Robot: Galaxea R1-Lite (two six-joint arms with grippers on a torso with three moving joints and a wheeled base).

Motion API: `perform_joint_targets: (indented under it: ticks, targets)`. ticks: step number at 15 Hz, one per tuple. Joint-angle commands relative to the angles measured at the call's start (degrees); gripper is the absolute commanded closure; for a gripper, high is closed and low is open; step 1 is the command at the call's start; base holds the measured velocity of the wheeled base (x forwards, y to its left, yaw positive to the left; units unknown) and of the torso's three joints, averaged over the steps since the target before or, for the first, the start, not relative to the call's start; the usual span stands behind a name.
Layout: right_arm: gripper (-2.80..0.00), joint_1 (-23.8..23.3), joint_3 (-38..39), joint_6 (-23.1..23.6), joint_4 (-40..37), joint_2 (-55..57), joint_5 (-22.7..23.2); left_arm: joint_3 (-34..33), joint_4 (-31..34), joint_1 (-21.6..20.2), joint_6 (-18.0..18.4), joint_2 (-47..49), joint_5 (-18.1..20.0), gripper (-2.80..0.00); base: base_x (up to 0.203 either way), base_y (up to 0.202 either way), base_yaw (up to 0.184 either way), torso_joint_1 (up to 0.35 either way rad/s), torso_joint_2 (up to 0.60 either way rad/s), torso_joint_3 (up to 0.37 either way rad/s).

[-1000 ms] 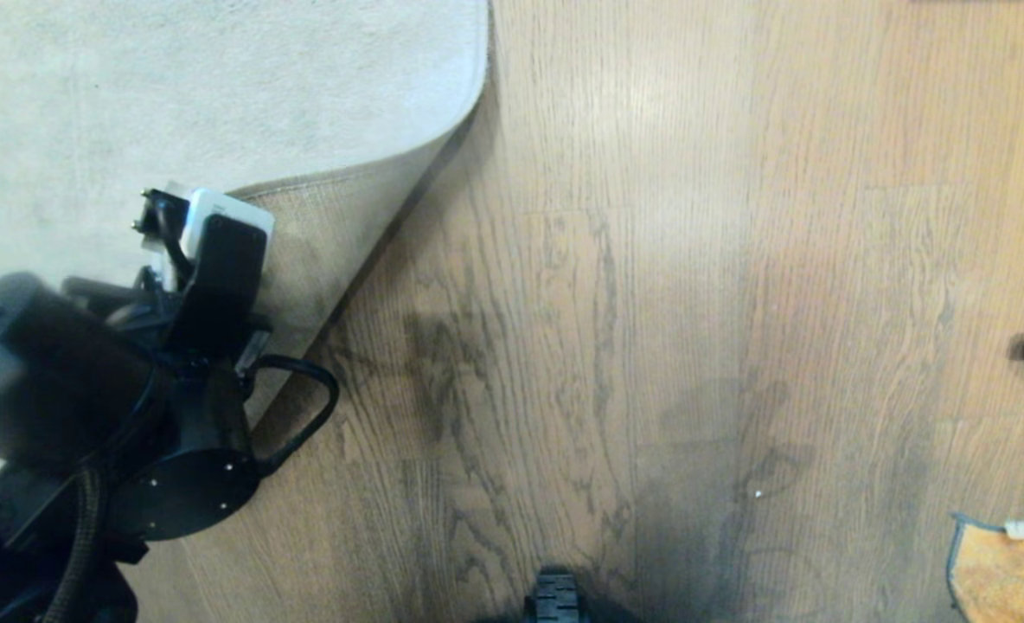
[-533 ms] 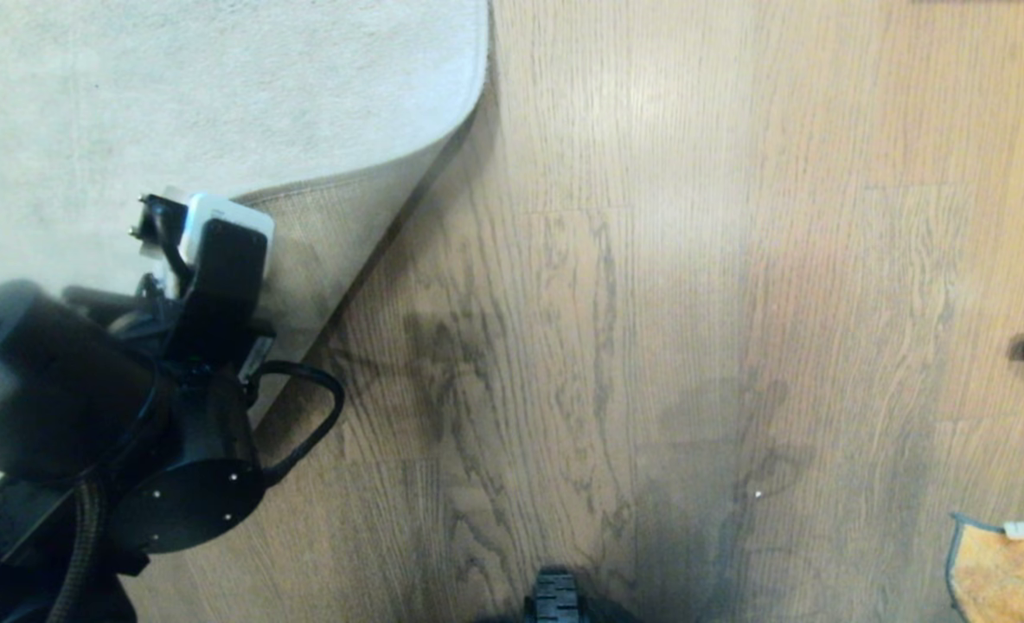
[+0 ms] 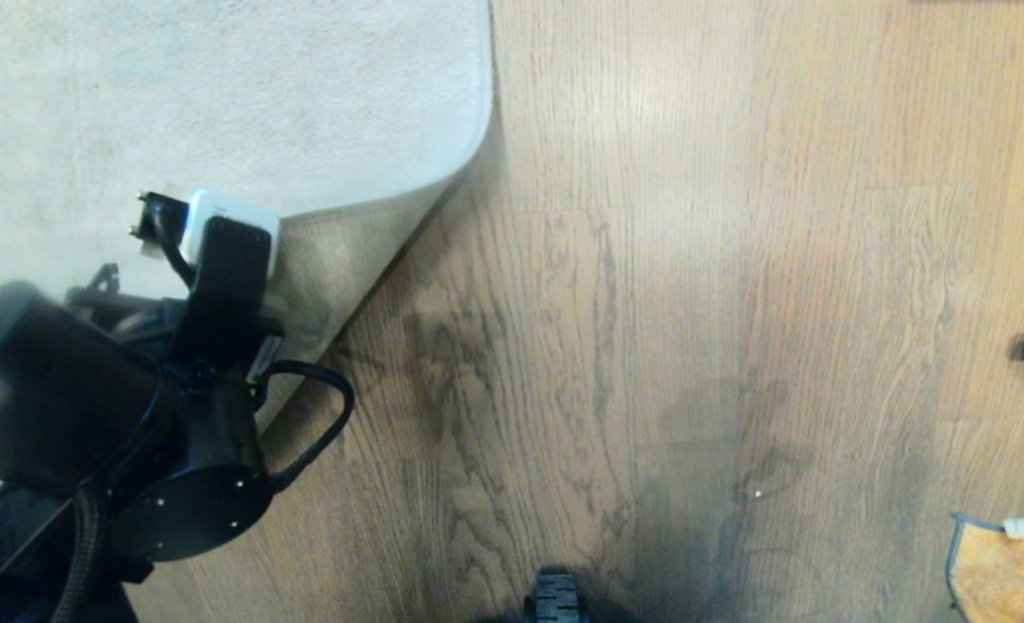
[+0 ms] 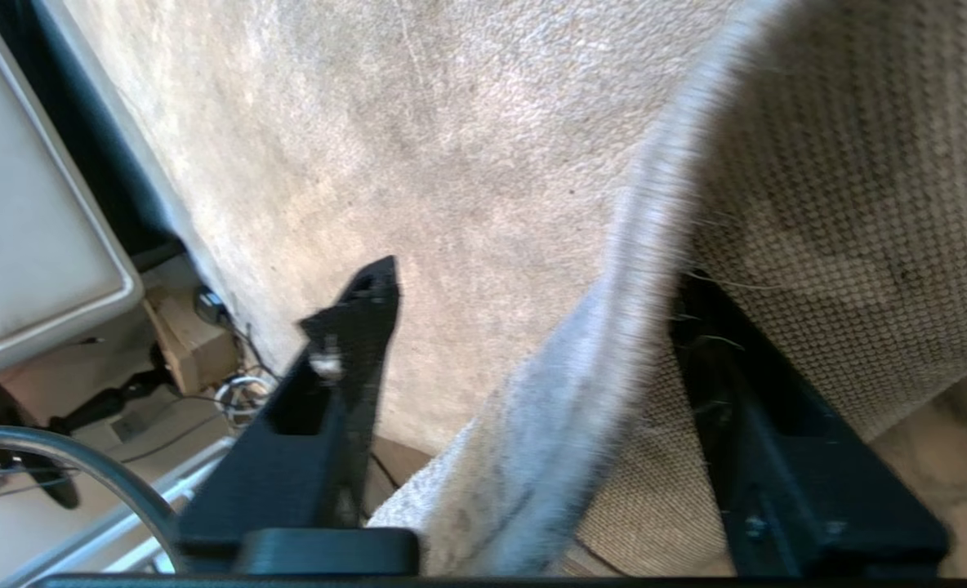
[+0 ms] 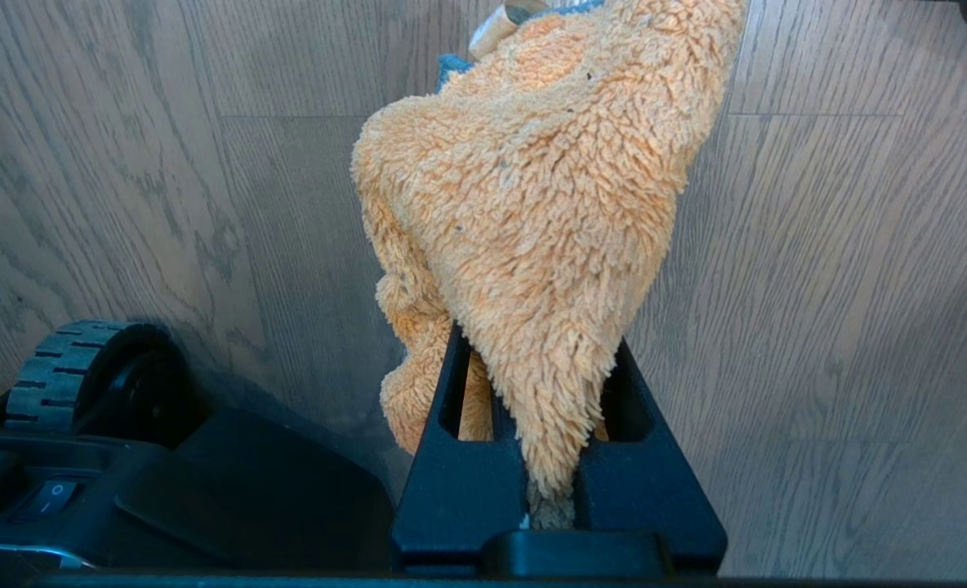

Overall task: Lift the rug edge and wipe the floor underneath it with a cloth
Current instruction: Lay down the carpet

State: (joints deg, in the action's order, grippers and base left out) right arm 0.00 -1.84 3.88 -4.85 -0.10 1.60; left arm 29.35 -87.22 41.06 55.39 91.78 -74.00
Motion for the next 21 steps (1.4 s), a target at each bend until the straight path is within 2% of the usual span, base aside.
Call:
perform_joint_targets:
  ticks: [1,4,9,12,21]
  targets:
    - [0.00,0.00,0.00,-0.01,0.01,0.10,0.07,0.10,-2.74,1.26,-0.77,-0.44,-0.99,-2.80,0.000,0.000,0.000,0.000,0.00,0.000]
    - [0.00,0.00,0.00,0.02,-0.02,0.10,0.02,0.53,-2.74,2.20,-3.97,-0.99,-1.67,-2.80,0.000,0.000,0.000,0.000,0.00,0.000]
    - [0.00,0.00,0.00,-0.01,-0.07,0.10,0.07,0.96,-2.74,4.18,-14.07,-0.75,-2.38,-2.80,0.000,0.000,0.000,0.000,0.00,0.000]
    - [0.00,-0.09,0.00,0.04,-0.05,0.10,0.05,1.42,-2.74,6.62,-18.50,-0.74,-2.30,-2.80,0.000,0.000,0.000,0.000,0.00,0.000]
    - [0.00,0.00,0.00,-0.01,-0.07,0.10,0.07,7.30,-2.69,11.94,-18.86,-0.90,-2.45,-2.80,0.000,0.000,0.000,0.000,0.00,0.000]
